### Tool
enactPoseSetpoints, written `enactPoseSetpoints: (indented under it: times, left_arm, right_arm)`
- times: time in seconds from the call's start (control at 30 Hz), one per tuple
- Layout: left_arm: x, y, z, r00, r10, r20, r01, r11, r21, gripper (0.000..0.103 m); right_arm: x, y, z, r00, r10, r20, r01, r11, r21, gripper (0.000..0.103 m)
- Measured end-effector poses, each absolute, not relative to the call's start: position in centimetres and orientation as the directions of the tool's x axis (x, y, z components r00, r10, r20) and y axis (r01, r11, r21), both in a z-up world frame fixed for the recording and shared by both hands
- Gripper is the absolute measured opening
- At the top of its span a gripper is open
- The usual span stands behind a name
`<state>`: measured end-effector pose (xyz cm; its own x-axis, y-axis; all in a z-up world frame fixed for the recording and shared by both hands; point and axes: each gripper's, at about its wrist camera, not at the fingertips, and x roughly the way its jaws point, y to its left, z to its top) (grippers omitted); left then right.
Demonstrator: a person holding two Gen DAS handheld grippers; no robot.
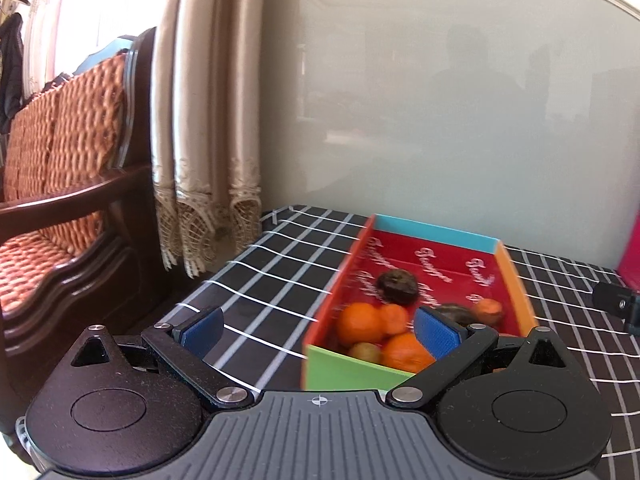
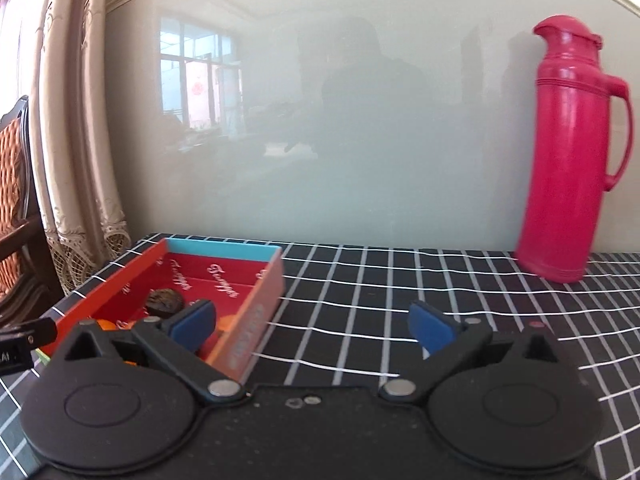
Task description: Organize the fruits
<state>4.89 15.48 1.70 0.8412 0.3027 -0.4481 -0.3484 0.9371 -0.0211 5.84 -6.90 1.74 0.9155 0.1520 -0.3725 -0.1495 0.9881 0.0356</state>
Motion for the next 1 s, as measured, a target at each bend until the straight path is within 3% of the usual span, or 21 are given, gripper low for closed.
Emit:
enactPoseSetpoints:
  times: [0.37,0.5,0.77,0.9,1.0]
  left_arm:
    - [0.8,9.7,2.7,0.88,0.215,-0.423,-0.254,0.966,-0.038,0.103]
    - [-1.0,7.6,3.5,0.889,0.26,-0.378,-0.275,0.961,0.015,0.103]
    - [-4.6,5.8,3.4,0.919,0.206,-0.336,-0.203,0.978,0.045,0.103]
    - [-5.5,4.8,2.5,0.909,0.254,-0.332,-0.222,0.966,0.13,0.103]
    - [-5.3,5.2,2.5,0.907,0.251,-0.339,-0.225,0.968,0.113,0.103]
  right_arm:
    - [0.5,-11.3,1.7,0.938,0.137,-0.318,-0.135,0.99,0.026,0.103]
    - [-2.4,-12.5,2.0,0.951,0.133,-0.279,-0.132,0.991,0.023,0.103]
    - [-6.1,-14.6,1.7,0.956,0.118,-0.269,-0.113,0.993,0.034,0.103]
    - [-7.8,-15.4,1.6,0.963,0.096,-0.253,-0.092,0.995,0.029,0.103]
    - [-8.5,-15.6,1.6,0.969,0.077,-0.233,-0.071,0.997,0.034,0.103]
